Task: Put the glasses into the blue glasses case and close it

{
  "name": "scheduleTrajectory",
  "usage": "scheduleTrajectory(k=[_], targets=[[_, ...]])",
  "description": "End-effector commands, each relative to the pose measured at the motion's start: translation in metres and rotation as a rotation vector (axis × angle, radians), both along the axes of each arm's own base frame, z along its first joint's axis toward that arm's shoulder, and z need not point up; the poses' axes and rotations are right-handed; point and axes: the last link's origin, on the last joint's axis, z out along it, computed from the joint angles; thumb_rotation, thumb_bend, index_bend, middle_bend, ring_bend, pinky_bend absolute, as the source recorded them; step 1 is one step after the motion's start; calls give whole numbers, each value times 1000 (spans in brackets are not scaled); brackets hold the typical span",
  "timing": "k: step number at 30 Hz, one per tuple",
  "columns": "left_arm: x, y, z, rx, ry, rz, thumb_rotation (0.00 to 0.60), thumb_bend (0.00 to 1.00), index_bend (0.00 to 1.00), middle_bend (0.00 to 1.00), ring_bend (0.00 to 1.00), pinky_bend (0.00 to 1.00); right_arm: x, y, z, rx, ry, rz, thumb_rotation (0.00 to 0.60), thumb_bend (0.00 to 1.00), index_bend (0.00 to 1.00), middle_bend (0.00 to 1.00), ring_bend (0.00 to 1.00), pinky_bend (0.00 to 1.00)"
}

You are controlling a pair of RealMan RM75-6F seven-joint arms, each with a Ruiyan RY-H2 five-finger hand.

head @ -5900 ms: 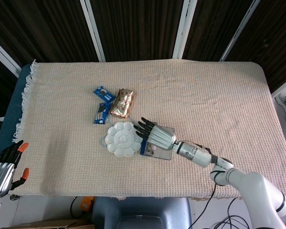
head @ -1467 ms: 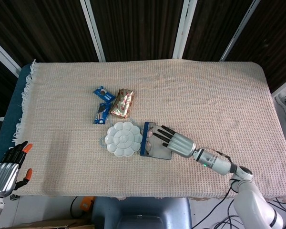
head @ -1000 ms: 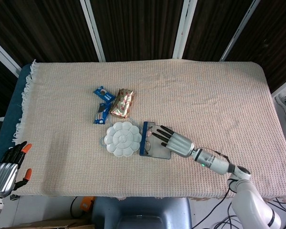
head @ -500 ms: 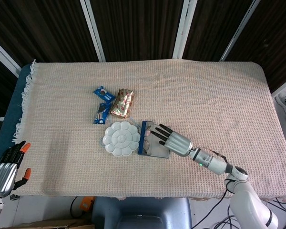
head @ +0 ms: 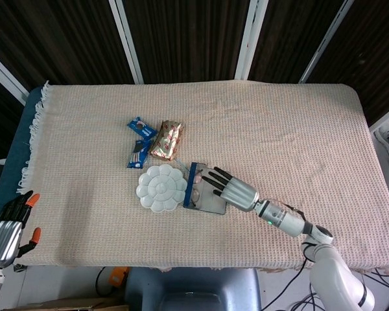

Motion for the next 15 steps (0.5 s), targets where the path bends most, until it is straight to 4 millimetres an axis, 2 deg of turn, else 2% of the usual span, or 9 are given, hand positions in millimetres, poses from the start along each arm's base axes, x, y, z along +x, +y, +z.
scheduleTrajectory(k=[1,5,15], targets=[[0,0,0,6,1,2,600,454,0,22,51,127,2,-1,0,-3,-5,2,600,494,567,140,18,31],[0,0,1,18,4,5,600,455,0,22,52,127,6,-2,-1,-11,-8,12,600,523,573,140,18,33],[0,0,2,29,2,10,600,454,0,24,56,128,16,-5,-1,-28,-46,24,600,524,578,140,18,48]])
